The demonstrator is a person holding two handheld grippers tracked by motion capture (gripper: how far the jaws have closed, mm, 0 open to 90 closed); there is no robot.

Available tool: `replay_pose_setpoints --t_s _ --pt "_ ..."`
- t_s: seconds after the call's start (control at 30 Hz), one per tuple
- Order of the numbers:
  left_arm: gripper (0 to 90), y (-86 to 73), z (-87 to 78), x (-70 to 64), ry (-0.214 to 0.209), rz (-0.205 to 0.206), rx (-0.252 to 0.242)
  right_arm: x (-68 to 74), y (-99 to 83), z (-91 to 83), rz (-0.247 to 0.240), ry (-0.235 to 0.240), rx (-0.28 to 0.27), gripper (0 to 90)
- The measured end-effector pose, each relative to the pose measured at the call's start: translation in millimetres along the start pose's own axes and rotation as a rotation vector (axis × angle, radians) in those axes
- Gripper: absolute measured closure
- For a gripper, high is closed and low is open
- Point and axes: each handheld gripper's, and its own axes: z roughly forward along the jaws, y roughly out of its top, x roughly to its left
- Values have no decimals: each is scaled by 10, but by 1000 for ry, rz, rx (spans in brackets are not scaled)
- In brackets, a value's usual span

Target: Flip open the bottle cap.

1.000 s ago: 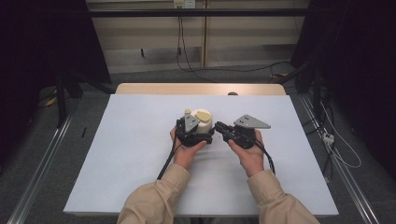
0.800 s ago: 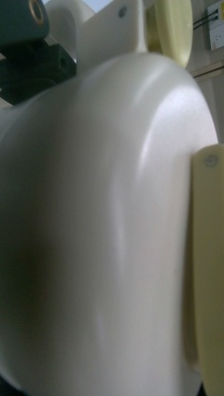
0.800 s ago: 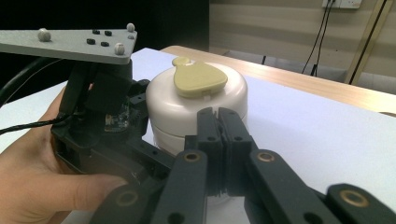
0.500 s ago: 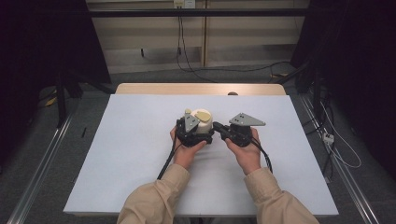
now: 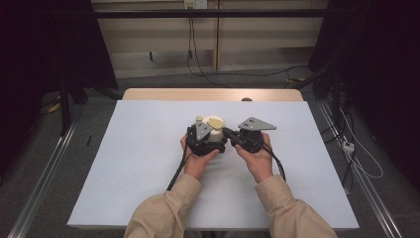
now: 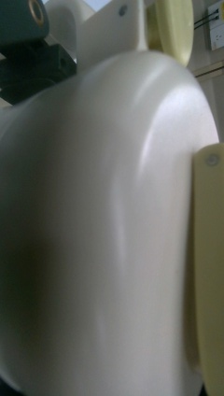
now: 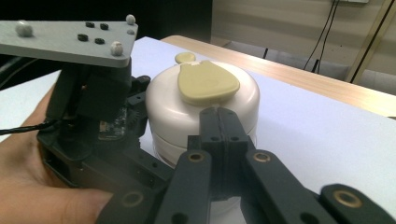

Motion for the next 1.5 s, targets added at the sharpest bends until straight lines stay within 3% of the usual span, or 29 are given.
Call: replay_pose_setpoints --t_s 1.5 --pt "51 0 4 -6 2 -3 2 36 201 49 -25 -2 -22 900"
